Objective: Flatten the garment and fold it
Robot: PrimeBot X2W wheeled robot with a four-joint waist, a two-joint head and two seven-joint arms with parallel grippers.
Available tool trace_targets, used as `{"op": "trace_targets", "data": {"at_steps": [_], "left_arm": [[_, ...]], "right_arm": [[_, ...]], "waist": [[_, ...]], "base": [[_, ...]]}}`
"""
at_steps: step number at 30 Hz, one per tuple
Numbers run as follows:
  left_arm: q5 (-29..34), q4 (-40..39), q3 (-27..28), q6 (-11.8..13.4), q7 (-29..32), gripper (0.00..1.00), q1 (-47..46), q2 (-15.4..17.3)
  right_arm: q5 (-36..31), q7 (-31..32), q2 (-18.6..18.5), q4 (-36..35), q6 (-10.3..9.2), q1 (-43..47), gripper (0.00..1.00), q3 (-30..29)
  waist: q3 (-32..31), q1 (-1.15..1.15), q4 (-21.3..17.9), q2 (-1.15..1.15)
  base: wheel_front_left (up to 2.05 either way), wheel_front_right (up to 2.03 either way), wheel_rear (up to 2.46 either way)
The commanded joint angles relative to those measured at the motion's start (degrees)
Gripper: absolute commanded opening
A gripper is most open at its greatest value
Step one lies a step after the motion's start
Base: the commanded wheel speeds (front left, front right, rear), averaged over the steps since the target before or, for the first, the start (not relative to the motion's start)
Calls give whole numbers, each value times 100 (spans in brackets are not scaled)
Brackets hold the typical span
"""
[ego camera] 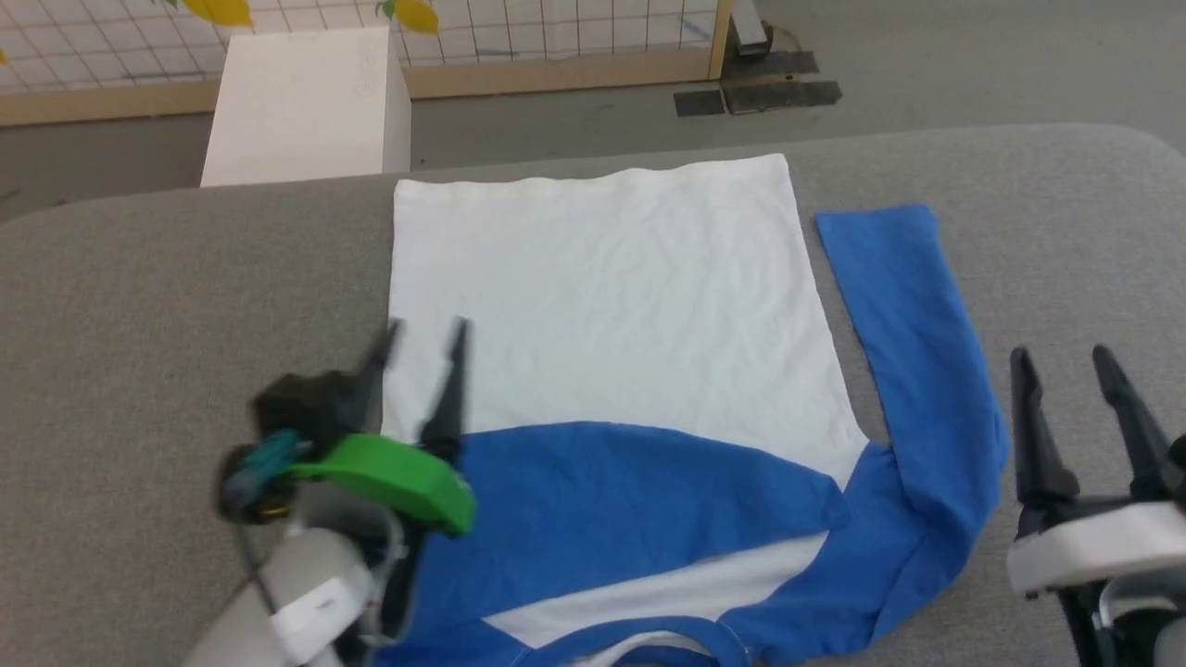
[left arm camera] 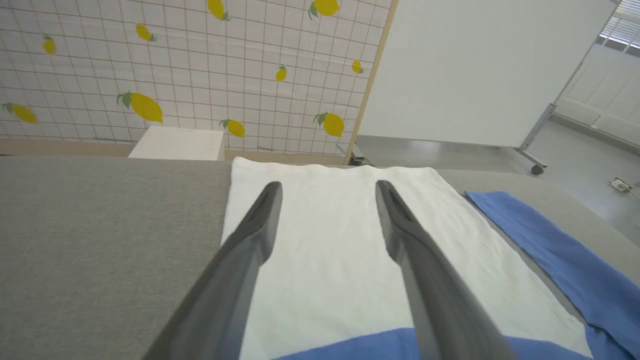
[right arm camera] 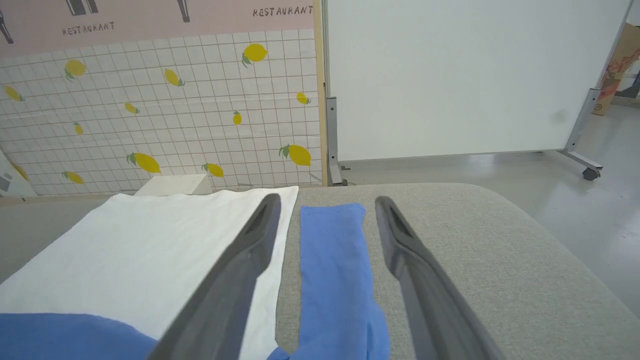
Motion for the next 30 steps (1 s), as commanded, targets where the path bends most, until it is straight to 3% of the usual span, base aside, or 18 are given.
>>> {"op": "trace_targets", "data": {"at_steps": [1, 6, 10, 21, 30], "left_arm": [[77, -37, 220, 93, -229, 100, 114, 143], [366, -170, 993, 226, -520, 100, 285, 389], [740, -513, 1662, 218, -532, 100, 345, 207], [1468, -702, 2413, -385, -535, 100, 131, -552], [1849, -636, 2765, -757, -535, 100, 34, -1010]], "right_arm": [[-16, 63, -66, 96, -9, -283, 100, -58], [-52, 474, -401, 712, -9, -1177, 100, -151], [34, 973, -657, 1404, -9, -2038, 100, -66], [85, 1928, -1148, 3498, -9, -4208, 100, 418], [-52, 2779, -1376, 4502, -9, -4987, 100, 750]], "waist": [[203, 0, 96, 0], [656, 0, 197, 0], [1045, 0, 318, 0], [2026, 0, 762, 0], [2317, 0, 960, 0]], "base": [[0, 0, 0], [0, 0, 0], [0, 0, 0], [0, 0, 0], [0, 0, 0]]}}
